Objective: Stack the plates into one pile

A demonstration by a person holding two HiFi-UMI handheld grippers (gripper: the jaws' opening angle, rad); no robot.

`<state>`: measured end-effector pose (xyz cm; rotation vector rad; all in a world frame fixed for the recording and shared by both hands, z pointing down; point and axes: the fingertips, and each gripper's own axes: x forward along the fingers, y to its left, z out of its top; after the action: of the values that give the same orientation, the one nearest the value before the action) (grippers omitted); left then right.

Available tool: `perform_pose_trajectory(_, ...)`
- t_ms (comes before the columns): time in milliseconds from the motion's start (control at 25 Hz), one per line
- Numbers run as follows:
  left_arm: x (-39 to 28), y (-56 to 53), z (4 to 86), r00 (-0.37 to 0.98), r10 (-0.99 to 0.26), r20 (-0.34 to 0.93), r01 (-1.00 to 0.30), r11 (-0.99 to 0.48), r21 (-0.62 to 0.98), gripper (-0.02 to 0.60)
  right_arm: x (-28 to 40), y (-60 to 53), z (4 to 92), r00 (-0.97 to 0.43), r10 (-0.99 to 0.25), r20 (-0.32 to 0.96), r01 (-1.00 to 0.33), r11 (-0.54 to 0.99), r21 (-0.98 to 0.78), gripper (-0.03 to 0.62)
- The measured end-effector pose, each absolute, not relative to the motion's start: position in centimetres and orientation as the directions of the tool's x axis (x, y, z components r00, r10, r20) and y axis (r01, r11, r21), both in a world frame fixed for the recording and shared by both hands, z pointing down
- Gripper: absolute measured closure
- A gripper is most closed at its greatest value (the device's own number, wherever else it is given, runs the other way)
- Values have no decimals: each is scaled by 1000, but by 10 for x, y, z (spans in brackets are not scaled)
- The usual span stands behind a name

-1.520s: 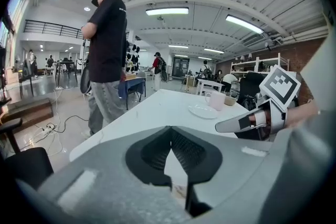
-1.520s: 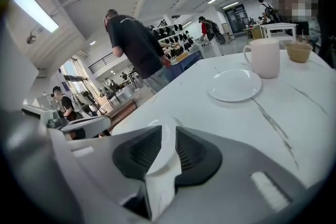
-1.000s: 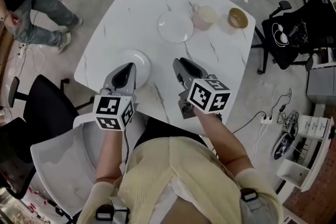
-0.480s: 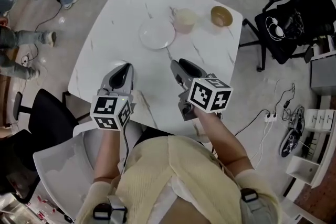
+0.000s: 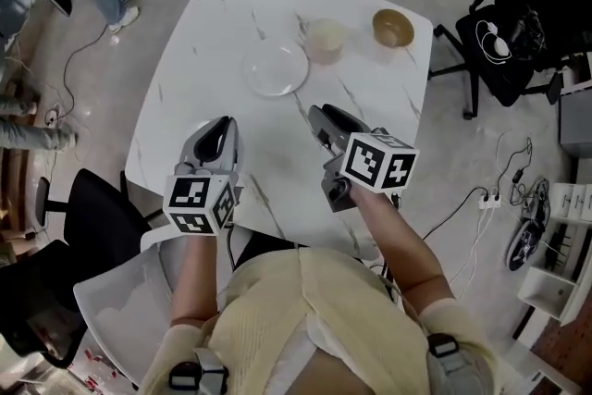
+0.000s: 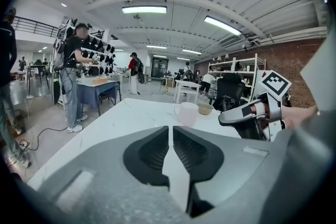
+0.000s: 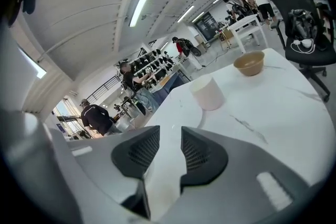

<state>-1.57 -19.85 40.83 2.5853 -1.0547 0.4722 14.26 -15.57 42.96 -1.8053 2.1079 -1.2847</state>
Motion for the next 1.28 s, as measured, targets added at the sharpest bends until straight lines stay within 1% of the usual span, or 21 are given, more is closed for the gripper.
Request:
perform_pose_trajectory(280, -15, -231, 434, 697, -564, 442, -681, -713, 164, 543, 143, -188, 461, -248, -831, 497, -767, -145, -626, 482)
perform_pose_trajectory(800, -14, -267, 462, 700, -539, 469, -674, -715, 184, 540, 158, -239, 512, -190, -779, 598, -762, -267, -590, 482)
perform_pose_trajectory(1280, -10, -281, 475, 697, -540, 472, -683, -701, 205, 540, 170, -250, 534, -146, -742, 654, -759, -340, -555, 476)
